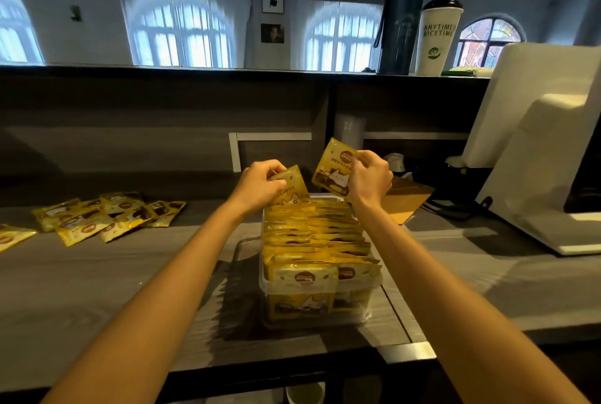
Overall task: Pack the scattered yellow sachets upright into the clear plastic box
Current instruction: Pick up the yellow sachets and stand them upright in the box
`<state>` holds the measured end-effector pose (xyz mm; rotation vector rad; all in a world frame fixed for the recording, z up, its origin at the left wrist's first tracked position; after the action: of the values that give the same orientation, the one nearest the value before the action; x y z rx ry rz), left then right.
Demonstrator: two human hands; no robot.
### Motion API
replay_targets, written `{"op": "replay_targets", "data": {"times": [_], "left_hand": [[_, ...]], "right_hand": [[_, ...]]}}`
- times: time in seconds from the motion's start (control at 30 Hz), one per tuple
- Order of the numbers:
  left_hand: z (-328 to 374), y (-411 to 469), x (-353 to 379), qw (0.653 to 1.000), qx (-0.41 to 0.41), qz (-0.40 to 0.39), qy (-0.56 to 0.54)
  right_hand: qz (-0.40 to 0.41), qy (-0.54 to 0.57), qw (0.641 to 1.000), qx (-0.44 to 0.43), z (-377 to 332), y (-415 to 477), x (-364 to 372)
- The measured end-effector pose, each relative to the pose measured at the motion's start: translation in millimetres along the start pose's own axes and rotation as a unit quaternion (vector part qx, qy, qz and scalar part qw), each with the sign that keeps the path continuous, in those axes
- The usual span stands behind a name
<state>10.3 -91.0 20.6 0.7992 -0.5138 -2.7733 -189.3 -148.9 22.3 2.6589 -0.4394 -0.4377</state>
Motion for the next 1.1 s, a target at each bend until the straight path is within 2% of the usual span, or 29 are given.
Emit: {"op": "replay_targets", "data": {"times": [0.17, 0.3, 0.43, 0.53, 0.73, 0.87, 1.1], "left_hand": [[-9.0, -1.3, 18.3, 0.997, -0.025, -0.067, -0.002], [-17.1, -3.5, 25.0, 0.995, -0.049, -0.090, 0.003], [-24.1, -5.8, 24.7, 0.994, -0.054, -0.081, 0.041], [-30.2, -7.2, 16.7, 0.995, -0.065, -0.063, 0.050], [-34.9, -10.3, 18.6, 0.991, -0.096, -0.086, 0.049], [-37.2, -12.2, 22.3, 0.987, -0.110, -0.100, 0.055], [-23.2, -16.5, 5.4, 0.993, -0.094, -0.042, 0.059]], "right_hand": [[-0.145, 0.005, 0.989, 0.006, -2.6, -4.0, 32.9], [-0.234, -0.089, 0.968, -0.003, -0.1, -7.1, 47.5], [-0.326, -0.190, 0.926, -0.002, 18.4, -16.8, 60.8], [-0.337, -0.219, 0.915, 0.009, 27.4, -19.5, 59.4], [-0.375, -0.232, 0.897, -0.026, 17.8, -33.0, 60.9], [-0.368, -0.257, 0.892, -0.045, 15.5, -31.4, 59.1], [-0.295, -0.205, 0.933, -0.021, -0.6, -28.9, 52.5]]}}
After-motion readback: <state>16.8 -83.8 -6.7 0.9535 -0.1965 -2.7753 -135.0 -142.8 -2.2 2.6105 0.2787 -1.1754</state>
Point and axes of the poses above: each hand's wrist, its own y-axis towards the middle knuckle, its own x-axis out of the palm, z = x × y, the point moved 10 cm from there along y, towards the middle knuckle, and after that the axes turned 6 degrees about -y, right-handed, at the moved point
